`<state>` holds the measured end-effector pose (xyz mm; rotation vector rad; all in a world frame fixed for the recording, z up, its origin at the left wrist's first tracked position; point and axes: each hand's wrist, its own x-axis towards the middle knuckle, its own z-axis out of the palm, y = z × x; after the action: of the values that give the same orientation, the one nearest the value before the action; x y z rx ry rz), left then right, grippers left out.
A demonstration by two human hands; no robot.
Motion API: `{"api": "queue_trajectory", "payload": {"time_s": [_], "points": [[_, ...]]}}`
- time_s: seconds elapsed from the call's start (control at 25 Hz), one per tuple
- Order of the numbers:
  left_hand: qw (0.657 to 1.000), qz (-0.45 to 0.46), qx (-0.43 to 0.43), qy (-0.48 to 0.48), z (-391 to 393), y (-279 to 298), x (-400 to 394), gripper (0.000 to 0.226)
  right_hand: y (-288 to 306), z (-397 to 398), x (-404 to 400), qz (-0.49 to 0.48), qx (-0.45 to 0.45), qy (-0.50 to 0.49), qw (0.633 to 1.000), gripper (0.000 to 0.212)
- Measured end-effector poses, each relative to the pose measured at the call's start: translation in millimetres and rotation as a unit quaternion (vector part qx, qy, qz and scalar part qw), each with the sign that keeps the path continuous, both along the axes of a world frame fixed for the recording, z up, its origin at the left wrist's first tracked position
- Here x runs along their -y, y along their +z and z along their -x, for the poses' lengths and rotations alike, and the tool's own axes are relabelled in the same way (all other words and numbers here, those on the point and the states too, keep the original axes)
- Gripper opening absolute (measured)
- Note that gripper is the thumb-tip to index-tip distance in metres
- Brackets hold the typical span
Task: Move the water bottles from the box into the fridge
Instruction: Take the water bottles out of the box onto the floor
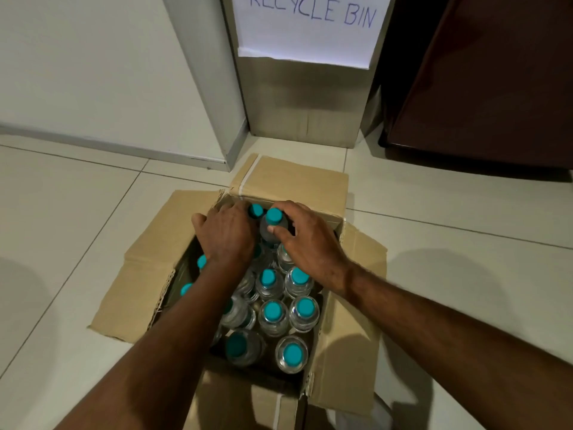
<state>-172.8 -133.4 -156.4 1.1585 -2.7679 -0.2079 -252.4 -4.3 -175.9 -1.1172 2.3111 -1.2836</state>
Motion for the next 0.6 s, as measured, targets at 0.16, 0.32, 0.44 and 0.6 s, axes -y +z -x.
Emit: {"api": "queue_trajectory", "payload": {"time_s": [0.16, 0.32, 0.44, 0.6], "points": [[0.998, -0.016, -0.062, 0.013, -2.8, -1.1, -4.2, 0.029, 18.1, 1.2, -12.8, 0.056, 0.053, -0.022, 0.997, 0.038], [0.967, -0.099, -0.229, 0.047, -8.7, 8.3, -17.6, 0.031, 44.3, 2.9, -23.3, 0.143, 0.081, -0.077, 0.983, 0.038], [0.911, -0.138, -0.386, 0.032, -3.2, 34.5, -37.1, 0.035, 68.2, 8.6, -35.4, 0.231, 0.105, -0.125, 0.959, 0.038], [0.876, -0.131, -0.459, -0.068, 25.5, 70.8, -58.3, 0.041, 88.7, 25.7, -60.4, 0.297, 0.097, -0.183, 0.932, 0.033]]}}
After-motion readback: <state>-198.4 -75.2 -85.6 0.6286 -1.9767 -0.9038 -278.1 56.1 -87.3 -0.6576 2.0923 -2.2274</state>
